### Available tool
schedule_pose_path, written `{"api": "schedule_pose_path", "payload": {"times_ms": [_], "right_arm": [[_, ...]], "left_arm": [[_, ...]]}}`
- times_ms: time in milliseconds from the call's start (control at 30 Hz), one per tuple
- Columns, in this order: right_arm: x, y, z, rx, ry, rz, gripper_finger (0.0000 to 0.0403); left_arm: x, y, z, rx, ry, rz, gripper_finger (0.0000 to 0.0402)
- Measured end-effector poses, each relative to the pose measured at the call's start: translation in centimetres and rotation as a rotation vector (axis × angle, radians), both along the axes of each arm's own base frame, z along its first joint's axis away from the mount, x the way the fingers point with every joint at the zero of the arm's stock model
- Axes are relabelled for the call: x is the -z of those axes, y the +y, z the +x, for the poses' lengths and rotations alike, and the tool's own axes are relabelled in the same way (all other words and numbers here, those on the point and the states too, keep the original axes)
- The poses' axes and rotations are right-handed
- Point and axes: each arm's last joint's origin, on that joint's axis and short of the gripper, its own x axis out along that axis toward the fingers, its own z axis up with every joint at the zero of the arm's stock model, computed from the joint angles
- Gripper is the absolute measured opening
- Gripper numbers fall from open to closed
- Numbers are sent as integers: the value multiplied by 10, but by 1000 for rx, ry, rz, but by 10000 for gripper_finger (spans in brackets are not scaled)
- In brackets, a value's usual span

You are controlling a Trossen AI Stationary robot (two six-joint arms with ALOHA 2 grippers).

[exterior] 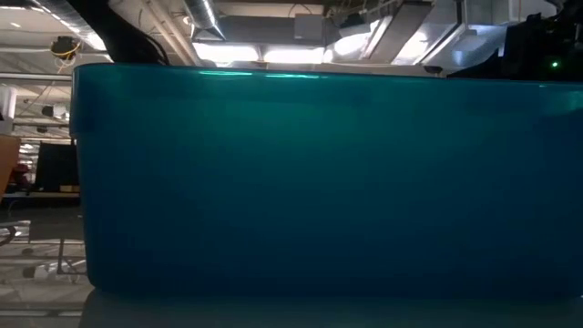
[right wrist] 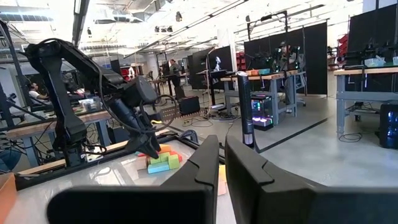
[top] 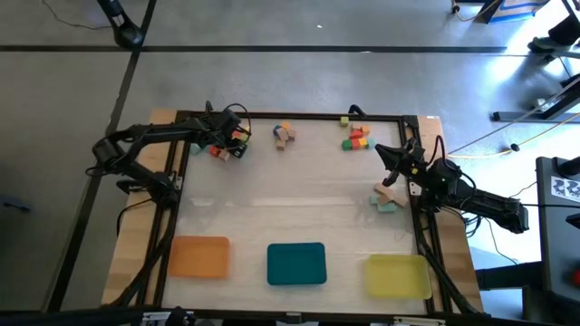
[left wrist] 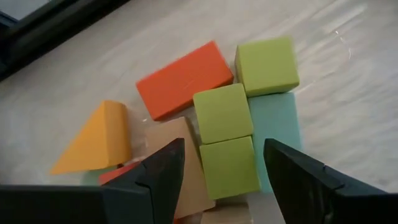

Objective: Sort blocks by size
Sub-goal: Put the light green cube block into the blue bin

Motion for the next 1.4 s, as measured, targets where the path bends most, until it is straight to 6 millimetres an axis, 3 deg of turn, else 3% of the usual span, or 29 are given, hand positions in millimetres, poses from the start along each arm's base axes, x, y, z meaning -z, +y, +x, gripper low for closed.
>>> {"api": "schedule_pose_path", "payload": {"times_ms": [700, 1033, 1400], "right_arm": [[3, 0, 0, 0, 33, 10, 28], [3, 0, 1, 0, 36, 10, 28], [3, 0, 1, 0, 35, 10, 28]], "left_arm": [[4, 0, 0, -6, 8, -14, 208], [22, 4, 6, 5, 41, -66, 205], [8, -1, 0, 37, 31, -47, 120]]}}
